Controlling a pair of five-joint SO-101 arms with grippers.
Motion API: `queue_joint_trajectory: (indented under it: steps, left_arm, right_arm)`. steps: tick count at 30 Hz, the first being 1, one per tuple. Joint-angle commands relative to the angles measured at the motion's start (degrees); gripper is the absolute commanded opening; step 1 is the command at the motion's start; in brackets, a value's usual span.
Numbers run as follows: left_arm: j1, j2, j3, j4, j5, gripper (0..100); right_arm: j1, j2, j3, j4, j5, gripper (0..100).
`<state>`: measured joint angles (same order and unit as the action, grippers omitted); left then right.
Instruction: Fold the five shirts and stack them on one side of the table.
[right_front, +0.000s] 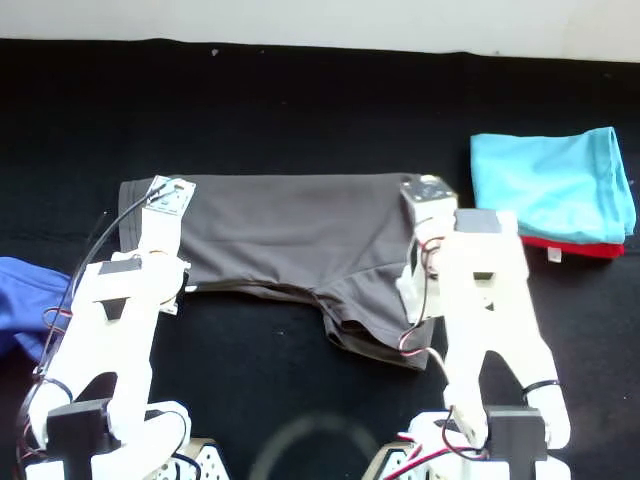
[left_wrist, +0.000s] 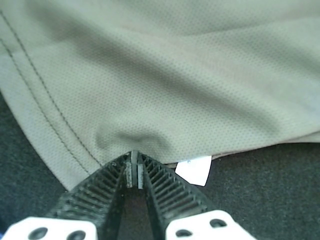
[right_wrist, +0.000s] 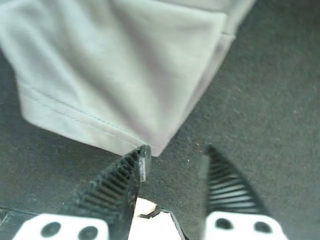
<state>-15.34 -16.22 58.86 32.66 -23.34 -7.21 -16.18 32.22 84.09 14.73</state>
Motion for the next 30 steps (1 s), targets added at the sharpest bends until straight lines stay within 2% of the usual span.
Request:
queue_joint_trajectory:
  steps: [1, 14, 18, 23, 30]
  left_arm:
    - [1.10, -0.13, 0.22, -1.14, 0.18, 1]
    - [1.10, -0.13, 0.22, -1.14, 0.18, 1]
    - [1.10, -0.13, 0.22, -1.14, 0.18, 1]
    - [1.10, -0.13, 0.22, -1.14, 0.18, 1]
    - [1.10, -0.13, 0.22, -1.14, 0.18, 1]
  right_arm:
    - [-2.59, -1.89, -2.33, 0.22, 0.26, 20.1]
    - [-2.68, -1.89, 14.11, -16.57, 0.26, 15.9]
    - [-2.68, -2.15, 13.93, -17.01, 0.26, 14.6]
    - [-2.59, -2.33, 13.76, -17.01, 0.26, 0.3]
    - [-0.13, -2.51, 12.97, -16.48, 0.26, 1.2]
